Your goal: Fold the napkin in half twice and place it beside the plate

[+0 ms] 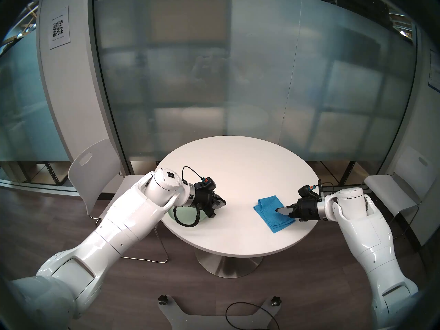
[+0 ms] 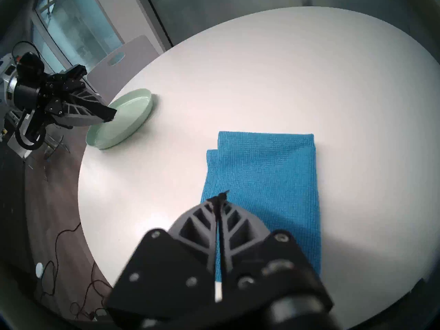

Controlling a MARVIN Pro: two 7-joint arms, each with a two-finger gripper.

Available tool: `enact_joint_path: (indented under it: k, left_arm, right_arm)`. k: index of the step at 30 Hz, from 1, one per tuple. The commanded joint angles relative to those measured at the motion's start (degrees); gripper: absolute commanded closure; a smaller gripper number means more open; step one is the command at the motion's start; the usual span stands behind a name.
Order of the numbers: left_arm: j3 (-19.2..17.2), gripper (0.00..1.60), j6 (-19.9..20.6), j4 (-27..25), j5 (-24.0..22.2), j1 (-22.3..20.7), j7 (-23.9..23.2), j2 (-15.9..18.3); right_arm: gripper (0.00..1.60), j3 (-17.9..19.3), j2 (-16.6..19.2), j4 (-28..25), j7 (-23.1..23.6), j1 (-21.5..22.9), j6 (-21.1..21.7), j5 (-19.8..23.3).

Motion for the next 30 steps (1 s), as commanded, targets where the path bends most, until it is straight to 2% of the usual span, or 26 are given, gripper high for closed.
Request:
enact_joint_path:
  k: [1, 10, 18, 30]
  left_arm:
    - [-1.49, 0.99, 0.13, -0.58, -0.4, 0.39, -0.36, 2.42]
    - [-2.21, 0.99, -0.14, 1.56, 0.13, -0.1, -0.56, 4.68]
    - [-1.24, 0.99, -0.68, 6.4, 0.32, -1.51, -1.22, 2.92]
    - [-0.02, 0.99, -1.45, 8.44, 1.1, -2.58, -1.73, 1.77]
  right_arm:
    - [1.24, 1.29, -0.32, -2.6, -0.25, -0.52, 0.02, 0.65]
    - [1.24, 1.98, -0.42, -3.33, -0.17, -1.22, 0.02, 0.61]
    - [1.24, 2.99, -0.4, -4.56, -0.26, -2.36, 0.3, 0.63]
    - [1.24, 4.09, -0.56, -5.37, -0.31, -3.54, 0.26, 0.57]
